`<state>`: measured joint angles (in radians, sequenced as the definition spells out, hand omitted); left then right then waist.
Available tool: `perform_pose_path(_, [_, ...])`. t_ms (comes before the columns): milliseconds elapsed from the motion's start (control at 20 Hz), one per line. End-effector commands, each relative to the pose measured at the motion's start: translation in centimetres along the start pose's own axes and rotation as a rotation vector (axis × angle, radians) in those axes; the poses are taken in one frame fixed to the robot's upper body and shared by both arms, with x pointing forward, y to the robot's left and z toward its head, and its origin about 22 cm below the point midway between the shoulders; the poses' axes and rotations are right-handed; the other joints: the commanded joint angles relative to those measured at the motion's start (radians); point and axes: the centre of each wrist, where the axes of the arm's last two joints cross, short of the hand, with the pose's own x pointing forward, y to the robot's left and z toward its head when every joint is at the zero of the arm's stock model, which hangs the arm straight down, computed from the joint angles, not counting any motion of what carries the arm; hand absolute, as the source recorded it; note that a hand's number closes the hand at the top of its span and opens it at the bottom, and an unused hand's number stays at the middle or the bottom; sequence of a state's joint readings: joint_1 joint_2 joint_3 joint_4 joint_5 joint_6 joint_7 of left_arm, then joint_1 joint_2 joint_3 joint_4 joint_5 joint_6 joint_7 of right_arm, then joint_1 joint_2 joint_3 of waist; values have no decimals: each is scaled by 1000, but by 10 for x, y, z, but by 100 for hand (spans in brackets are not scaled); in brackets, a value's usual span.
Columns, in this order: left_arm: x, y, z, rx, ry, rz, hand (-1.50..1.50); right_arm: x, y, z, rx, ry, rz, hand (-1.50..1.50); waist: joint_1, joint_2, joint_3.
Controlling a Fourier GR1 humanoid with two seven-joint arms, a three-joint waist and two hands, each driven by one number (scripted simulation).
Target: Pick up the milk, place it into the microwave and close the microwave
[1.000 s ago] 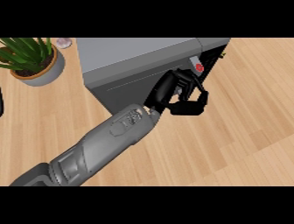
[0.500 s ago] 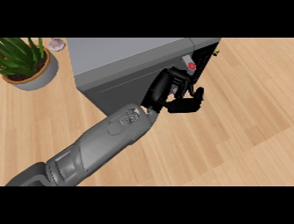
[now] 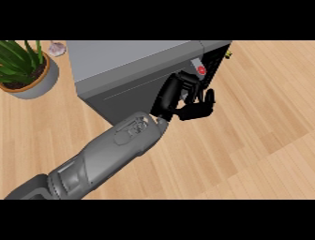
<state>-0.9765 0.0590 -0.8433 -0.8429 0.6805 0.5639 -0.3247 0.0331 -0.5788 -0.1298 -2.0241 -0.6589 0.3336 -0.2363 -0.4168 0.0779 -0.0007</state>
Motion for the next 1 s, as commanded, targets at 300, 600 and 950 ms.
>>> perform_pose_path(300, [28,-24,-20,-30,-61,5,150,9,-13,-7,4,0,5,-150,-31,14,4])
perform_pose_path(600, [26,-25,-18,-14,-52,14,150,14,-16,-12,7,-8,0,-150,-33,16,3])
perform_pose_path(950, [23,-26,-15,-1,-66,4,150,16,-19,-16,18,-14,-33,-150,-39,22,4])
